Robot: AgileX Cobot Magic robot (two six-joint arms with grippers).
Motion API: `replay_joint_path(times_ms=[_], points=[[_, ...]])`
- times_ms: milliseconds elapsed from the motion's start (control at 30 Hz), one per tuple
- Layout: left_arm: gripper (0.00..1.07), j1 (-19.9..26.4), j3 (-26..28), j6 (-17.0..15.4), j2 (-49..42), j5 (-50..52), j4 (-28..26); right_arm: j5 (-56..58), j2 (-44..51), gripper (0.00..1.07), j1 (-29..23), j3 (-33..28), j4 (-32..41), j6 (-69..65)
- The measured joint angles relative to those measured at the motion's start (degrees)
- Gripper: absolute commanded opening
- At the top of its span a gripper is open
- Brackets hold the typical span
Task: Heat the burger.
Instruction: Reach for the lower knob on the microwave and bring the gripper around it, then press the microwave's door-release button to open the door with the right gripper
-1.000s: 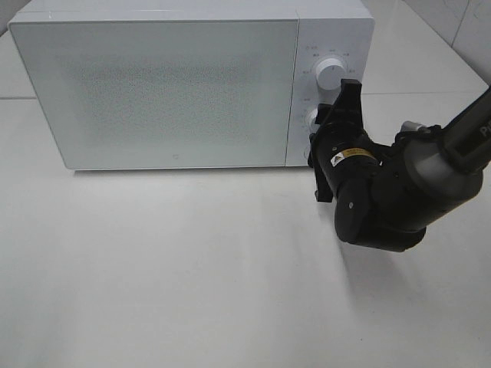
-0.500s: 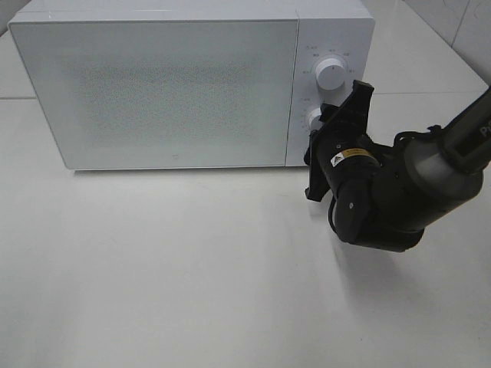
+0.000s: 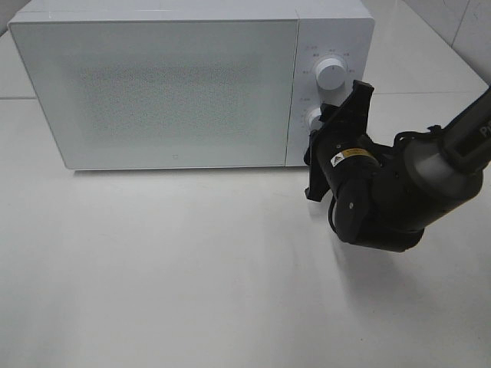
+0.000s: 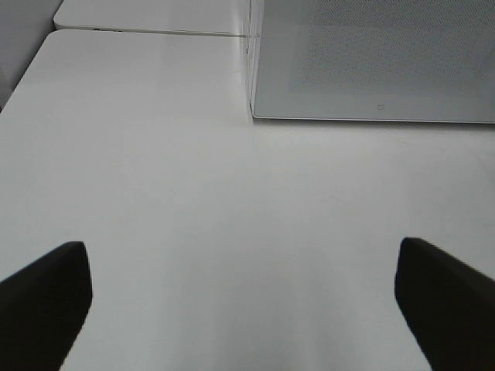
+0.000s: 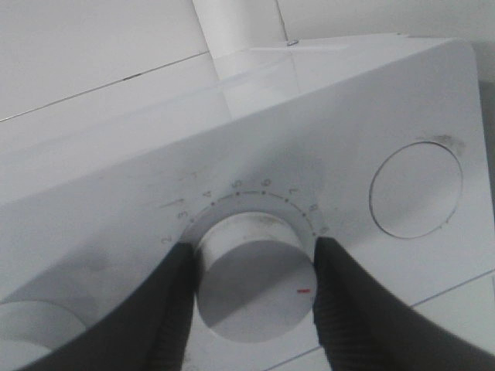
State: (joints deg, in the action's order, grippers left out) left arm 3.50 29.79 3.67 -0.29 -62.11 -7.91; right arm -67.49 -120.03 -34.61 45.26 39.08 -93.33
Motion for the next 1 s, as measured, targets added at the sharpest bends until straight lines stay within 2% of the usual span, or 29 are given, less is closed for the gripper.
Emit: replay_joint_path(times_ms=[67,100,133,167,233,600,833,1000], points=[[1.00,0.0,0.0,0.0,0.0,0.0,0.0,0.0,0.0,0.25,0.0,0.0,0.0,0.0],[1.00,0.0,0.0,0.0,0.0,0.0,0.0,0.0,0.0,0.25,0.0,0.0,0.0,0.0],[1.00,0.0,0.0,0.0,0.0,0.0,0.0,0.0,0.0,0.31,0.0,0.0,0.0,0.0],[1.00,0.0,0.0,0.0,0.0,0.0,0.0,0.0,0.0,0.31,0.0,0.0,0.0,0.0],[1.00,0.0,0.0,0.0,0.0,0.0,0.0,0.0,0.0,0.41,0.0,0.0,0.2,0.0],[1.00,0.0,0.0,0.0,0.0,0.0,0.0,-0.2,0.0,0.57,-0.7,0.6,-0.7,6.0],[1.00,0.0,0.0,0.0,0.0,0.0,0.0,-0.2,0.0,0.72,-0.9,0.6,0.7,12.8],[1.00,0.0,0.0,0.0,0.0,0.0,0.0,0.0,0.1,0.75,-1.0,0.5,-0.6,14.6]])
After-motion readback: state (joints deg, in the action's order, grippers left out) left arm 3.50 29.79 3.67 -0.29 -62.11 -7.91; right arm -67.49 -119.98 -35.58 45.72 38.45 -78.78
